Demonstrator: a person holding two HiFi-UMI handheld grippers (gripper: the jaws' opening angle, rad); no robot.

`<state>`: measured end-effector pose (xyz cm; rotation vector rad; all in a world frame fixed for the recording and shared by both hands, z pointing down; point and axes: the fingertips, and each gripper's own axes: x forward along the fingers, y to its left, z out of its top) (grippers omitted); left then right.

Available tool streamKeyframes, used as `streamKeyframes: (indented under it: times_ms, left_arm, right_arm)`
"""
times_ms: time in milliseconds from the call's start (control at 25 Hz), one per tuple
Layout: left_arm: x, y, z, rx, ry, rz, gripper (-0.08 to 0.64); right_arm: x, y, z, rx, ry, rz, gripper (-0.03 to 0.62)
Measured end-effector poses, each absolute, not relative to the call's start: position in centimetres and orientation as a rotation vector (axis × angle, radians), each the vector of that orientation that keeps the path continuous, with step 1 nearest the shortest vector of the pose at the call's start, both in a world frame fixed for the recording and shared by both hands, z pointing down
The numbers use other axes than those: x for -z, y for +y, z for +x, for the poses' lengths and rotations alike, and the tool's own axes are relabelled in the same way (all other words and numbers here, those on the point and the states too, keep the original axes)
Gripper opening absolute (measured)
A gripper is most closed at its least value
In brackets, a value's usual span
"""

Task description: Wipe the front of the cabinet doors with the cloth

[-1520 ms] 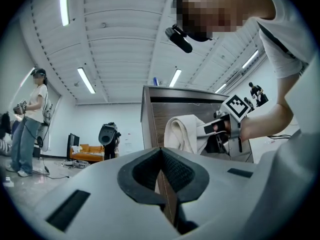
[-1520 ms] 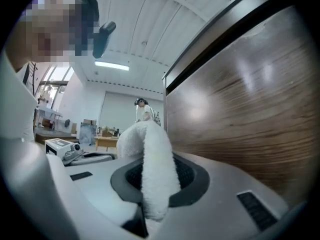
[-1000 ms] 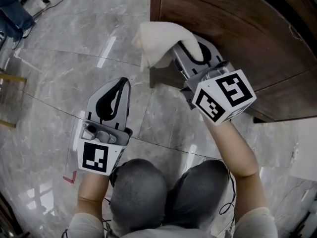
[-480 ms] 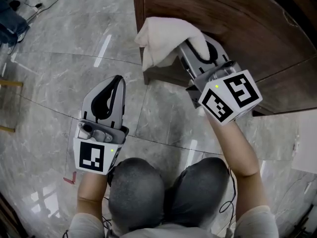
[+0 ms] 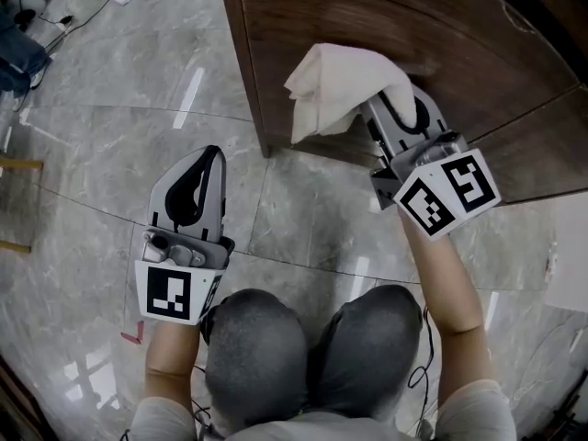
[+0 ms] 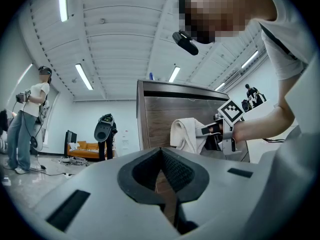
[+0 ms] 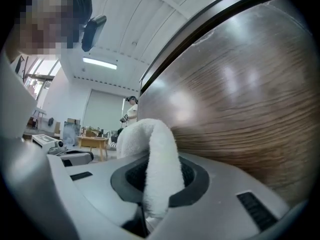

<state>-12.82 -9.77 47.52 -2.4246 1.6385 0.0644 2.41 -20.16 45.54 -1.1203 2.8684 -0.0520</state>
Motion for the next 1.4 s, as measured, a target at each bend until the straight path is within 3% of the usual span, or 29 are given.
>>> streamKeyframes:
  times_ms: [1400]
  left_arm:
    - [-48.1,-11.8,-8.1,0.020,1.514,-2.481,0.009]
  right_arm:
    - [-47.7,-18.8,21.5,0.129,2.630,-1.496,0.069]
